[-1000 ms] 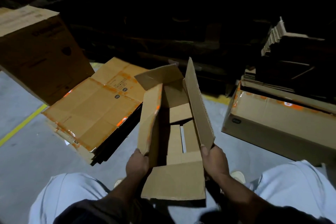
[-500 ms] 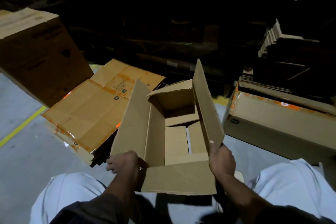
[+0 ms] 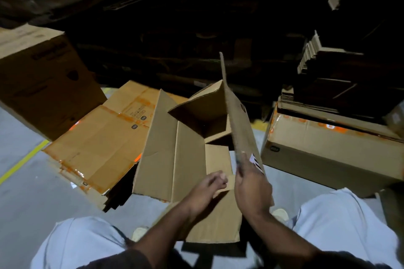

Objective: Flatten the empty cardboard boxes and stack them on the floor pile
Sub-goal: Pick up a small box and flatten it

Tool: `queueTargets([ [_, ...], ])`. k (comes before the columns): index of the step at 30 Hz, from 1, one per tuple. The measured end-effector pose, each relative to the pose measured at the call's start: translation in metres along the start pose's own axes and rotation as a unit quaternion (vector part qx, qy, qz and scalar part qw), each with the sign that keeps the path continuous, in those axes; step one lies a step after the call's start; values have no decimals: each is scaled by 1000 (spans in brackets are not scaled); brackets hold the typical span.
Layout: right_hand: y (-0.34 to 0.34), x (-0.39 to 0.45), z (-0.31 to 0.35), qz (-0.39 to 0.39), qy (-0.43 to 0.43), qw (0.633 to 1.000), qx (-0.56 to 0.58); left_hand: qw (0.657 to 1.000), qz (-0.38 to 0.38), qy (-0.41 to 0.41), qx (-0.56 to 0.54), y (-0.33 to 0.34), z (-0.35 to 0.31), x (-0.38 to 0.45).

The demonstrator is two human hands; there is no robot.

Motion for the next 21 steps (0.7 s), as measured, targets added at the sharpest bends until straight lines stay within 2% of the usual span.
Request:
queueTargets([
  [2, 13, -4, 8, 44, -39, 998, 12, 998, 28, 5, -60, 22, -2, 8],
  [5, 30, -9, 12, 94, -84, 992, -13, 997, 45, 43, -50, 38, -22, 9],
  [7, 36, -8, 15, 106, -125, 984, -64, 998, 11, 46, -46, 31, -28, 11],
  [9, 45, -3, 19, 145, -163, 972, -89, 995, -52, 13, -89, 13, -18, 19],
  [10, 49, 0, 22, 178, -179, 966, -62, 988, -69, 1, -138, 7, -15, 21],
  [12, 48, 12, 21, 249, -164, 952, 73, 971, -84, -28, -222, -4, -11, 21],
  [13, 41, 19, 19, 270, -133, 943, 146, 962, -79, -37, -258, -11, -12, 20],
  [14, 30, 28, 13, 250, -85, 942, 207, 952, -73, -39, -295, -17, -16, 16],
  [16, 8, 51, -21, 144, 46, 950, 272, 942, -73, -38, -326, -39, -26, 8],
  [18, -9, 65, -61, 41, 188, 945, 266, 952, -80, -37, -292, -58, -34, 0],
  [20, 1, 69, -113, 30, 353, 906, 232, 965, -62, -16, -254, -59, -48, -9],
  [21, 23, 67, -144, 47, 421, 866, 266, 965, -46, -6, -260, -57, -50, -12],
])
Point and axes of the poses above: each hand's wrist, its own x-axis towards the middle knuckle, its own y-axis out of the palm, z = x × y, the point moved 7 cm from there along x, towards the middle knuckle, and after that the axes turned 4 degrees about z, right-handed, at the moved point
